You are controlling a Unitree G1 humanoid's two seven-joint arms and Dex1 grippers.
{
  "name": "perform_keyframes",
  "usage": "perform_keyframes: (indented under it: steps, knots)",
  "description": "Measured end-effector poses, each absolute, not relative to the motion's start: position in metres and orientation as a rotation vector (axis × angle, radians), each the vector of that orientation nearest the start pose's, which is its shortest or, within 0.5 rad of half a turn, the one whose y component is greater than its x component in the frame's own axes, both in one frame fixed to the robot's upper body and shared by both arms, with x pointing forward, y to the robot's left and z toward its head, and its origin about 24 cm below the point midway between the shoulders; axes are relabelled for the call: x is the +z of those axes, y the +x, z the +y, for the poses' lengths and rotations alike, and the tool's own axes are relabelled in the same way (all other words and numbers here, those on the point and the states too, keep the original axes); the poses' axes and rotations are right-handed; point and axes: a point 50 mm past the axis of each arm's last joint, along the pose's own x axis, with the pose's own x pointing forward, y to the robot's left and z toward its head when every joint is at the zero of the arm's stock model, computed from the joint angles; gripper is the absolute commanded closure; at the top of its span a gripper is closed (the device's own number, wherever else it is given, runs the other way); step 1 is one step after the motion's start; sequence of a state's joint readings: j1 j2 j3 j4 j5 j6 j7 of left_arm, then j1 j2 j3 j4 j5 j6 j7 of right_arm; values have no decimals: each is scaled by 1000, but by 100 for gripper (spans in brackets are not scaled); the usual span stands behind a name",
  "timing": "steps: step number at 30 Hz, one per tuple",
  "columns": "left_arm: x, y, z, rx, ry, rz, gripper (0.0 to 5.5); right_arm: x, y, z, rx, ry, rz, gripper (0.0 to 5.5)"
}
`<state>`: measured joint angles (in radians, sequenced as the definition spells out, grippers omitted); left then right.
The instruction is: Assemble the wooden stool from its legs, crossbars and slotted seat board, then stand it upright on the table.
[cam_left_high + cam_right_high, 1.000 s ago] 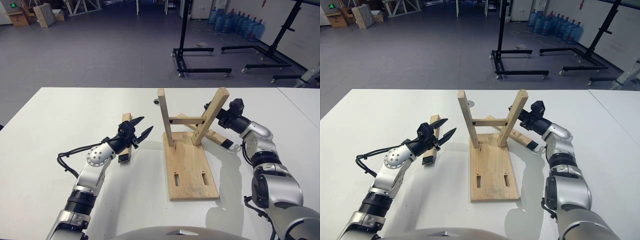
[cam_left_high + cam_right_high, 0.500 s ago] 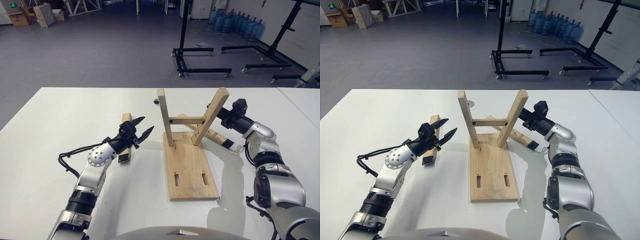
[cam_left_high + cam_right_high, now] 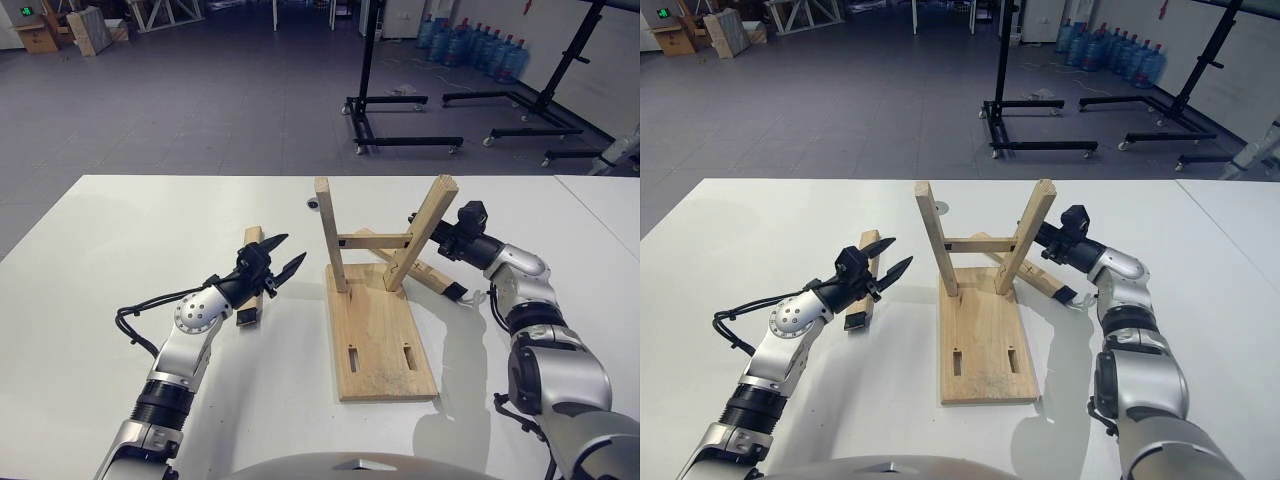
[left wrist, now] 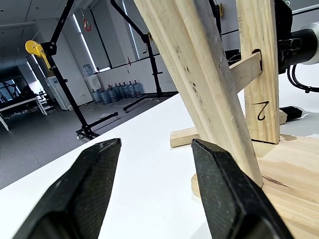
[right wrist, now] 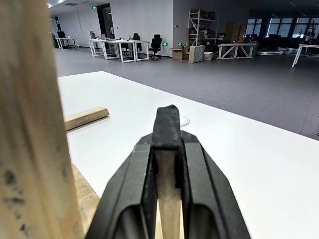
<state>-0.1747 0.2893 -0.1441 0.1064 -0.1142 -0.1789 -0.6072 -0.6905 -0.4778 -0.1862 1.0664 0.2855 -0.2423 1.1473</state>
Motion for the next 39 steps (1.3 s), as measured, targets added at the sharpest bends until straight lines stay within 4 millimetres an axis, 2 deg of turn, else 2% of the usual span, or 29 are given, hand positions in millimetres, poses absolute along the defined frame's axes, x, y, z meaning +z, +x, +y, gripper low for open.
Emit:
perform_keyframes:
  steps: [5,9,13,16,19,23,27,34,39]
  knots:
    - [69,272,134,-762,239,-153,292,82,340,-250,782,-64,75,510]
    - [68,270,134,-739,228,-160,292,79,334,-261,628,-118,67,510]
    - [63,261,136,-714,212,-146,292,73,305,-260,479,-58,33,510]
    - [57,255,137,-691,198,-130,292,72,280,-248,393,-4,33,510]
    - [58,249,138,-670,193,-137,292,69,256,-234,301,29,70,510]
    - [54,240,137,-641,176,-129,292,63,235,-228,185,50,160,510]
    - [54,235,136,-609,176,-133,292,69,228,-231,179,32,249,510]
    - [44,225,124,-568,136,-106,292,89,228,-245,242,-50,395,510]
    - [37,219,125,-530,129,-79,292,104,218,-261,292,-124,484,510]
